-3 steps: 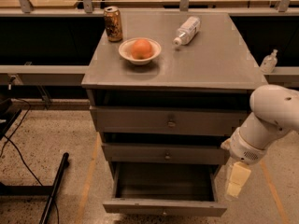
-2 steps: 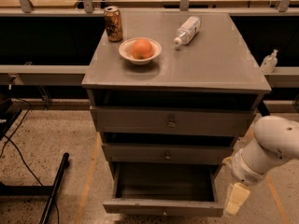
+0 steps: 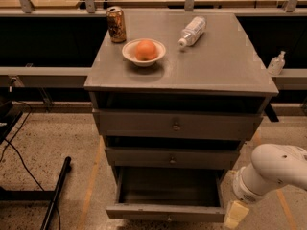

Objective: Close bottom drawer

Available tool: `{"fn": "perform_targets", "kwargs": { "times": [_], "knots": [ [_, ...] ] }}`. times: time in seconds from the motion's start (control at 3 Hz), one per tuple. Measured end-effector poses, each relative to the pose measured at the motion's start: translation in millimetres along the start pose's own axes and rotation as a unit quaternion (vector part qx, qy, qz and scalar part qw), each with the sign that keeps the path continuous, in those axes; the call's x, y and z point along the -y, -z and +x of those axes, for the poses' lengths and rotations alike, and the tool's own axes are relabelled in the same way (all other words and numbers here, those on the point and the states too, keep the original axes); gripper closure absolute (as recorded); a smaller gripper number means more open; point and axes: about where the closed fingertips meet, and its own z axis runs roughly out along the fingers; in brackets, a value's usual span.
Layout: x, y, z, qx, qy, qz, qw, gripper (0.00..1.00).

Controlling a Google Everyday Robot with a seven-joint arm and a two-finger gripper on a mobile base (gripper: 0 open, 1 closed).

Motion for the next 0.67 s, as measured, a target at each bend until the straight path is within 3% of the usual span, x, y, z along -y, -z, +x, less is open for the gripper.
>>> {"fn": "perform_targets", "kwargs": {
  "times": [0.33,0.67],
  "knots": [
    [18.3,-24.6,-2.6,0.009,-0.003,-0.010,0.9999,0.00],
    [40.3,-70.8,-4.8,0.057,-0.019,-0.012,0.9981,0.00]
  ]
}}
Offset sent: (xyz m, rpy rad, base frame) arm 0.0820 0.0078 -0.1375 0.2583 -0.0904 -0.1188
